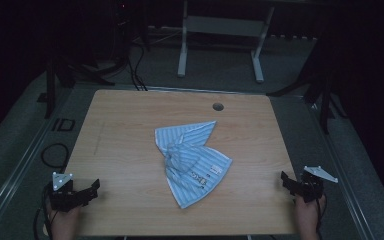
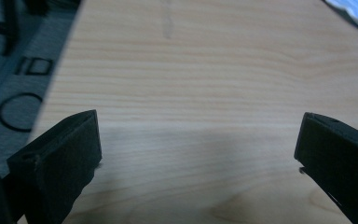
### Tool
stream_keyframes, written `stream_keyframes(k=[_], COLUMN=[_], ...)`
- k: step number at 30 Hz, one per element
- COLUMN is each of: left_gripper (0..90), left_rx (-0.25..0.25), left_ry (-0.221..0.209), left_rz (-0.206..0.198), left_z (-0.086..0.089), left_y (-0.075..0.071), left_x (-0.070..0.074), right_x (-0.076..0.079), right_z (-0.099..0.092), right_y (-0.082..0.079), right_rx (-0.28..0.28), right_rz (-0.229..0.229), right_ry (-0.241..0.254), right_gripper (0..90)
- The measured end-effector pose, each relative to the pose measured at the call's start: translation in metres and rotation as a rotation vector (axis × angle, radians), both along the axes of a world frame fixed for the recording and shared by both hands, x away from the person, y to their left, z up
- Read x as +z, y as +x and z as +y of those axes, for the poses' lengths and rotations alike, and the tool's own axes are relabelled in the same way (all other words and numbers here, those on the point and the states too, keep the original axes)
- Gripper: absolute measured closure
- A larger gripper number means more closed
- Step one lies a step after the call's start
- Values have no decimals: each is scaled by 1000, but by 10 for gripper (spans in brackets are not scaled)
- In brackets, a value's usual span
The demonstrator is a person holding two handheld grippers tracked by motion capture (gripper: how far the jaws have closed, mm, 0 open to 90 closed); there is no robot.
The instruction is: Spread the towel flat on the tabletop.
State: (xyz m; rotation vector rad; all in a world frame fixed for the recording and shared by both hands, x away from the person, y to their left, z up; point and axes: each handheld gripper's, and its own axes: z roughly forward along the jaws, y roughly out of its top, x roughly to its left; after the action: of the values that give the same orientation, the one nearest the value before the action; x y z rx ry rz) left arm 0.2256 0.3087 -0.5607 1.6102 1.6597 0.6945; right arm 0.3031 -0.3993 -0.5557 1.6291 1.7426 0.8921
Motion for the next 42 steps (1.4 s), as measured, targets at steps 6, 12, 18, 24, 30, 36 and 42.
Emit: stream_keyframes(k=[6, 12, 18, 24, 30, 36, 42], left_gripper=[5, 4, 4, 4, 4, 4, 4], left_rx=[-65, -122, -184, -258, -276, -307, -345], left_ry=[28, 137, 166, 172, 156, 162, 178], left_rz=[91, 210, 323, 472, 526, 566, 586], left_z=[-6, -12, -13, -11, -5, -15, -28], left_y=[5, 4, -2, -7, -5, 7, 16], left_x=[1, 13, 21, 31, 41, 37, 34], right_x=[-1, 16, 34, 38, 36, 32, 31], right_z=[0, 1, 10, 21, 25, 38, 49], right_y=[4, 5, 9, 12, 16, 28, 38], right_rx=[91, 179, 251, 363, 405, 459, 489], right_rz=[51, 139, 297, 489, 524, 550, 586], right_ry=[26, 58, -50, -85, -127, -130, -130], right_gripper=[123, 130, 137, 134, 132, 131, 133])
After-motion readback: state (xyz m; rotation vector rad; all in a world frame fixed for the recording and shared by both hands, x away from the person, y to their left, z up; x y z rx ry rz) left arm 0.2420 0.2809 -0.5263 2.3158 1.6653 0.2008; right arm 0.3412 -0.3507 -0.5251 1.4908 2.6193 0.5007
